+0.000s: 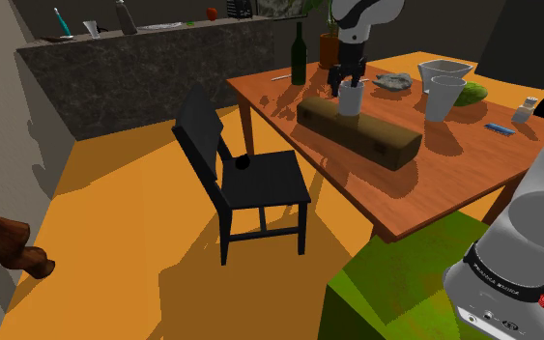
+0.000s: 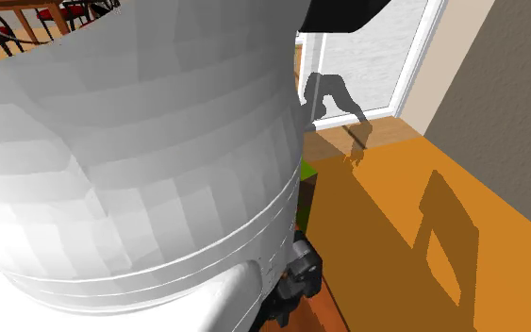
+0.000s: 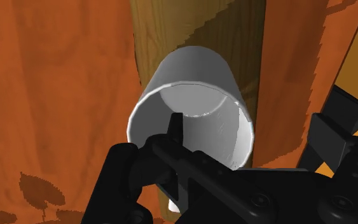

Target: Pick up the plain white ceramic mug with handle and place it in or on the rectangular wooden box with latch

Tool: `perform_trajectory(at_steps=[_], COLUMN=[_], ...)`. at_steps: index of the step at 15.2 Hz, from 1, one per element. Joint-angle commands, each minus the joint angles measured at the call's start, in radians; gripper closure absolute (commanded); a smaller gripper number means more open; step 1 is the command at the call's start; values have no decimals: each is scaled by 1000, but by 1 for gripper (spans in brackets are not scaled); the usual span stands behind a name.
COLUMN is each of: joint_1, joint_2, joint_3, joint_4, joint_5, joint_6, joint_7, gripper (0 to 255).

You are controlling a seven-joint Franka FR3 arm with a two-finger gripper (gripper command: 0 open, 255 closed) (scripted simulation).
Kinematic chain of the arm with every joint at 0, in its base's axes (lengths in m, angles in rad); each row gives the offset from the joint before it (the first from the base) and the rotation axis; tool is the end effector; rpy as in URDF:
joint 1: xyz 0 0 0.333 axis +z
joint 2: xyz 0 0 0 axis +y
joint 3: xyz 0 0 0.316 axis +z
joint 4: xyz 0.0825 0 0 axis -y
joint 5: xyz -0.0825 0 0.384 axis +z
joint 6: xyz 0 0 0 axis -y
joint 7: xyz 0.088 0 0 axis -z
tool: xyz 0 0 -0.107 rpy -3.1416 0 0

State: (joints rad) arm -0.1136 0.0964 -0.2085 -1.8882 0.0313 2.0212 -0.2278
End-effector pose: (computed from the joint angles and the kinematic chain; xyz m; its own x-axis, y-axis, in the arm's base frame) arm 0.5602 -0.1818 0.4582 0.9936 -0.1058 0.0397 -0.1059 -0.9944 0.0002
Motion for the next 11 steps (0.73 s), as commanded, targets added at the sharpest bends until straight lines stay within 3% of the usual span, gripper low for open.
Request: perform_trajectory(at_steps=[1, 3, 11], joint_1=[1, 1, 1], joint_2=[-14, -26, -26], joint_3=[0, 0, 0], joint_4=[35, 80, 80], joint_5=[-4, -7, -7], joint_6=[-48, -106, -106], joint_7=[3, 5, 5], gripper=[0, 0, 0])
